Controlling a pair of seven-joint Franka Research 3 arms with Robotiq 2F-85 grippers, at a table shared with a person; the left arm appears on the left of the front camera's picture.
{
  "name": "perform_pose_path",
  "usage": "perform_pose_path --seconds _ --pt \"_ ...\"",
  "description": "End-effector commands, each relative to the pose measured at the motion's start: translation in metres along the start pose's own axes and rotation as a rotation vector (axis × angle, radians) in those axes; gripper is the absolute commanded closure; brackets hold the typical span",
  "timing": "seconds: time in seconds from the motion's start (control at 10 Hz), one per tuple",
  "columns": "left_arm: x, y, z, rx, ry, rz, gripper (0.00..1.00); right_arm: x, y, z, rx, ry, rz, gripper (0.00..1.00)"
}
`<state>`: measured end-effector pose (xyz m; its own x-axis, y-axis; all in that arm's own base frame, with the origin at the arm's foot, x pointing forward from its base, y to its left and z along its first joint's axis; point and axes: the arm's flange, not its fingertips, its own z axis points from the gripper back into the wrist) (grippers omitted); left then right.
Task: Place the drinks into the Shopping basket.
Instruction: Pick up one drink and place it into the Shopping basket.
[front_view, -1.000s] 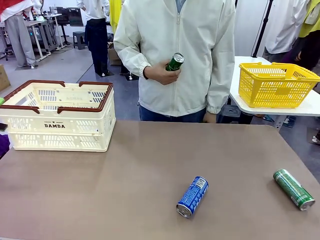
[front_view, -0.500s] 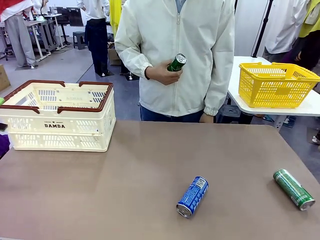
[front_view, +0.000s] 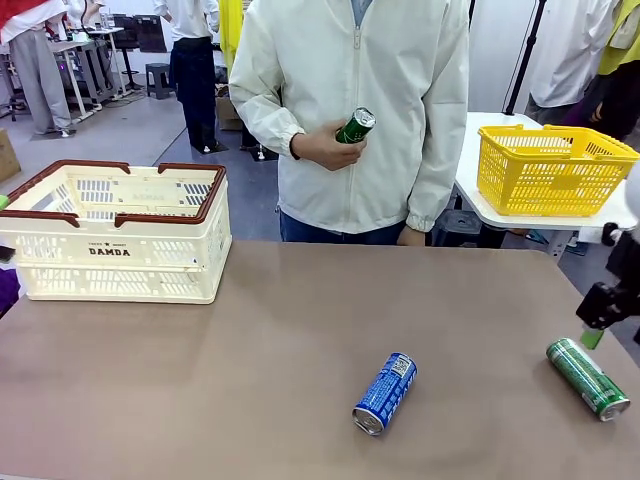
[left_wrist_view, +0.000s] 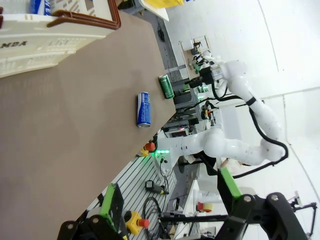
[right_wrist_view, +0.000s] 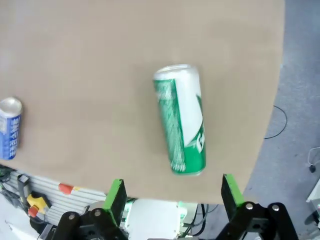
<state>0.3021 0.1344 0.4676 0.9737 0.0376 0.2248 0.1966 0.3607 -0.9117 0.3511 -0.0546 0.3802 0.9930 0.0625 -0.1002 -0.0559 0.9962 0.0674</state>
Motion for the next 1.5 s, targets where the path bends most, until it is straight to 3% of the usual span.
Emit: perform_pose_path --seconds 0.0,0.4,0.7,0.8,0.9,1.4 --pt "0.001 -0.003 -0.001 -0.019 -0.010 0.008 0.00 0.021 -0.008 -0.043 -0.014 -0.002 -0.009 0.00" --pt "0.001 -0.003 -0.001 -0.019 -0.010 0.008 0.00 0.050 -0.023 -0.101 -0.004 0.048 -0.035 0.00" --pt "0.001 -0.003 -0.001 -0.019 -0.010 0.008 0.00 0.053 -0.027 -0.109 0.059 0.071 -0.044 0.00" --pt "0.001 -0.003 -0.001 -0.019 -0.010 0.008 0.00 0.053 -0.027 -0.107 0.069 0.091 -0.049 0.40" --pt "0.001 -0.003 -0.001 -0.019 -0.010 0.008 0.00 0.054 -0.027 -0.106 0.071 0.099 -0.048 0.99" --pt "0.001 -0.003 -0.001 -0.019 -0.010 0.008 0.00 0.051 -0.023 -0.091 0.087 0.105 -0.037 1.00"
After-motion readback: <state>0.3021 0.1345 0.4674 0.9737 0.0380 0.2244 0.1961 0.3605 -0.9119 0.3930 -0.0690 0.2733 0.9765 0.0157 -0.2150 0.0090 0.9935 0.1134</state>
